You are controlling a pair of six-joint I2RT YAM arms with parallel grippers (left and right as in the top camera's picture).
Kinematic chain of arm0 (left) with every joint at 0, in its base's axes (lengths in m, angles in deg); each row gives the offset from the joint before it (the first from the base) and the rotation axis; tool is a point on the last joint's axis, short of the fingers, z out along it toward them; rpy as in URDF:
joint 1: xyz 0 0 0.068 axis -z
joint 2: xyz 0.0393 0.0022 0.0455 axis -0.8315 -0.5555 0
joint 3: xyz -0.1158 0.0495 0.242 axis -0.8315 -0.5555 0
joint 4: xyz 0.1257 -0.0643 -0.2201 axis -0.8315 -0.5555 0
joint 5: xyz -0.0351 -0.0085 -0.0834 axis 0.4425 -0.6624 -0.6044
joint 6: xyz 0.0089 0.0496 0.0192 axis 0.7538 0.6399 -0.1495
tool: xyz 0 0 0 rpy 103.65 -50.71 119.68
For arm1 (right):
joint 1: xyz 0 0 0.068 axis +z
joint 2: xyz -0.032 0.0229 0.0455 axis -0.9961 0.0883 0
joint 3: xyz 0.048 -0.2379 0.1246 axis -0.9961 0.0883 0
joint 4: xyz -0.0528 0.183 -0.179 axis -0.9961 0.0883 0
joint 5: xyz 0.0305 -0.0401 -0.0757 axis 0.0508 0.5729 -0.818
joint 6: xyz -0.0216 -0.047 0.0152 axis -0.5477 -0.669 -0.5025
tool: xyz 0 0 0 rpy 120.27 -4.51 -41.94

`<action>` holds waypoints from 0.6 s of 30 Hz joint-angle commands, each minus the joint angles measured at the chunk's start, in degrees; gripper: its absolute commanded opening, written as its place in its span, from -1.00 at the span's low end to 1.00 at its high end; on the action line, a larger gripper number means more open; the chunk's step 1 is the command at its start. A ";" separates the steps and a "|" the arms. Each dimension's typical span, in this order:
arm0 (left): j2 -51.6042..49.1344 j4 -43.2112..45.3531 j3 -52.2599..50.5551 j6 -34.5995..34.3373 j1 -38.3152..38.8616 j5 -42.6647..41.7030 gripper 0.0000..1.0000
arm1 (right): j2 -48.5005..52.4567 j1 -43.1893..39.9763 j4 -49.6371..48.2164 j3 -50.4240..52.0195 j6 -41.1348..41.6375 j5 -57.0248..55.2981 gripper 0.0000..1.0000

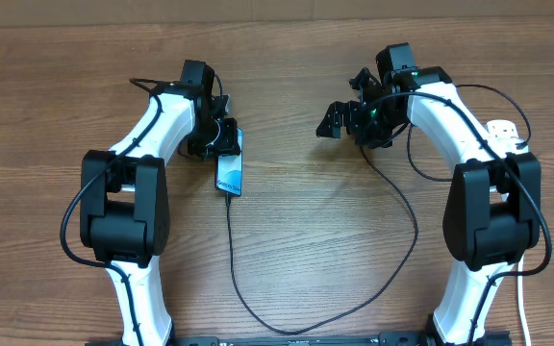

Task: Plug charger to phone and switch on socket
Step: 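Release the phone with the right gripper and lift it away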

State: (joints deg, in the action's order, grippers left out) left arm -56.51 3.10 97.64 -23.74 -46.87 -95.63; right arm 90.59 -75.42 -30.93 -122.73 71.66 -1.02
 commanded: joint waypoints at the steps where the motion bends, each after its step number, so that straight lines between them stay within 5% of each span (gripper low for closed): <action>1: 1.11 -0.20 -0.20 0.48 0.02 0.35 -0.49 | -1.60 0.15 -0.15 -1.05 -0.50 -0.22 1.00; 18: 1.11 -3.06 -0.20 0.48 0.02 0.35 -0.33 | -1.60 0.15 0.22 -1.05 -0.50 -0.15 1.00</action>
State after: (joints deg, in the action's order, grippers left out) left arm -56.51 0.61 97.64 -23.74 -46.87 -95.52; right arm 90.59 -75.42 -30.82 -122.73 71.66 -1.02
